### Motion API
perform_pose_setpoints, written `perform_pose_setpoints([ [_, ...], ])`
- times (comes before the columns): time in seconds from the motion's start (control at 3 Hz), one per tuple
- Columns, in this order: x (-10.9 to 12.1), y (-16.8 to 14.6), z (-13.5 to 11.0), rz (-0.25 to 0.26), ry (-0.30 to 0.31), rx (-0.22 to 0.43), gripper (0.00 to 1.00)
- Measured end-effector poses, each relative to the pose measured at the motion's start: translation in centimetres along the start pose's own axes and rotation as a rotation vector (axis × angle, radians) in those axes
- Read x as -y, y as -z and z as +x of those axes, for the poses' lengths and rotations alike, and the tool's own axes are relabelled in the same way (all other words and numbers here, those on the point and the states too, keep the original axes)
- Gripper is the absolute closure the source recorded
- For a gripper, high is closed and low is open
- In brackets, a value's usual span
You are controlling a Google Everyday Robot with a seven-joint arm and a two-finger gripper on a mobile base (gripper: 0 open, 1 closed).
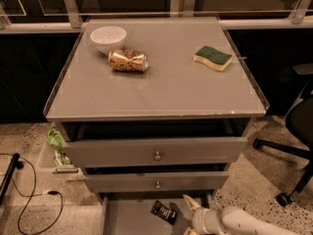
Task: Pick rxbar chocolate from bottom drawer and place on counter
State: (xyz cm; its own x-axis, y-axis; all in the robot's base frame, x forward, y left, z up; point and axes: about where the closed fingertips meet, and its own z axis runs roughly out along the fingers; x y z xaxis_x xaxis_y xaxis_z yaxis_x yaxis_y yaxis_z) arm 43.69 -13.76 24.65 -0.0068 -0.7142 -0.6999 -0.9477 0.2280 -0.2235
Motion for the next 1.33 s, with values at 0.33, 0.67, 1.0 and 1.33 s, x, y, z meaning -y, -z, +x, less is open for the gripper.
perform_pose_setpoints([
  [0.33, 0.4, -2.1, 0.6, 0.011, -0.013, -0.019, 0.00],
  [0.67, 0.7, -4.1, 1.2, 0.014, -0.026, -0.030, 0.00],
  [1.0, 1.0, -6.6, 2.7, 0.011, -0.060, -0.045, 0.00],
  [1.33, 1.2, -8.8, 3.8, 0.003, -0.099, -0.044, 0.00],
])
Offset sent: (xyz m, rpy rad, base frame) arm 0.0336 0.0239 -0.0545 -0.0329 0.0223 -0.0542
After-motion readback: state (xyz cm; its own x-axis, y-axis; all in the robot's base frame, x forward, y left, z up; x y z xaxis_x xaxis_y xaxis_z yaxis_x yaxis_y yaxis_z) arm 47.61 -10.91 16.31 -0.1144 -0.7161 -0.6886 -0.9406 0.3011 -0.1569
